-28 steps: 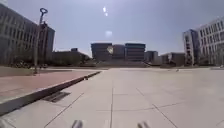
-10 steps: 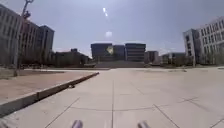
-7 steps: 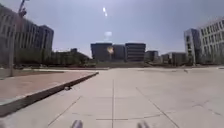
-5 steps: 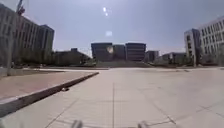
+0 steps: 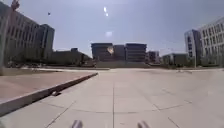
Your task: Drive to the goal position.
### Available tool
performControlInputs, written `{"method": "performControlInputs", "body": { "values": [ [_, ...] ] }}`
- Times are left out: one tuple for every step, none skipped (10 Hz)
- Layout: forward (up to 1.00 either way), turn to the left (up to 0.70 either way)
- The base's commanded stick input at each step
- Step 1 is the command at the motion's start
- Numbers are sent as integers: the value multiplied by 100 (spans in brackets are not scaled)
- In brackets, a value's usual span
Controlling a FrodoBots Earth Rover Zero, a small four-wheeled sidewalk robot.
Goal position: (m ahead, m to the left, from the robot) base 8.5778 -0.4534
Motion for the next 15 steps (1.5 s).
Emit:
{"method": "performControlInputs", "body": {
  "values": [
    [85,0],
    [85,0],
    [85,0],
    [85,0],
    [85,0],
    [85,0],
    [85,0],
    [85,0],
    [85,0],
    [85,0],
    [85,0],
    [85,0],
    [85,0],
    [85,0],
    [85,0]
  ]
}}
